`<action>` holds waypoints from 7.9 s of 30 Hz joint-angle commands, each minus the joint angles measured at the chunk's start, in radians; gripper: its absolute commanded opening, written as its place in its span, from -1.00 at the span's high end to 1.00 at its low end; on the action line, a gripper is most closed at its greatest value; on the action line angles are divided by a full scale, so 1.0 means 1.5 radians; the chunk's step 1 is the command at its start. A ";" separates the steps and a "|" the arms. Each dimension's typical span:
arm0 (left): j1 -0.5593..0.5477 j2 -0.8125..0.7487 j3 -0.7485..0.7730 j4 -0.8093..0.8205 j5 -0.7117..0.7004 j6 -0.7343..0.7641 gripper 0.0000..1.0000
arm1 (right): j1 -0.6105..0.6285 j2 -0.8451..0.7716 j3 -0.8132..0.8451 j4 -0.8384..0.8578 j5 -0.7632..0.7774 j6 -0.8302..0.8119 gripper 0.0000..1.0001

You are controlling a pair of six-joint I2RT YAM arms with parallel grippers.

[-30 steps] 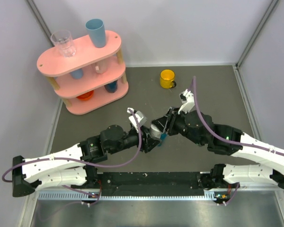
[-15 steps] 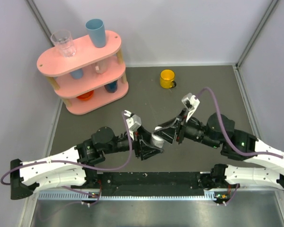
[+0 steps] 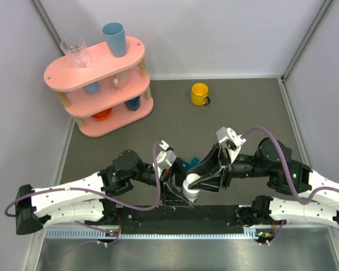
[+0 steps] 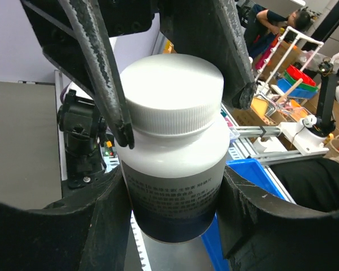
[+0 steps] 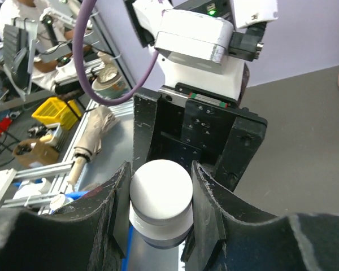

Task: Sort the pills into containers
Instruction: Unscrew the lid of the pill bottle.

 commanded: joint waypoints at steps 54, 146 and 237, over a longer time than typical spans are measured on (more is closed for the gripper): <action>0.000 -0.017 0.104 -0.321 -0.542 0.087 1.00 | 0.008 0.174 0.147 -0.148 0.536 0.127 -0.45; 0.001 -0.107 0.000 -0.132 -0.377 0.039 1.00 | 0.007 0.103 0.075 -0.063 0.336 0.048 1.00; 0.001 -0.020 0.119 -0.305 -0.509 0.158 1.00 | 0.008 0.116 0.089 -0.066 0.504 0.096 0.13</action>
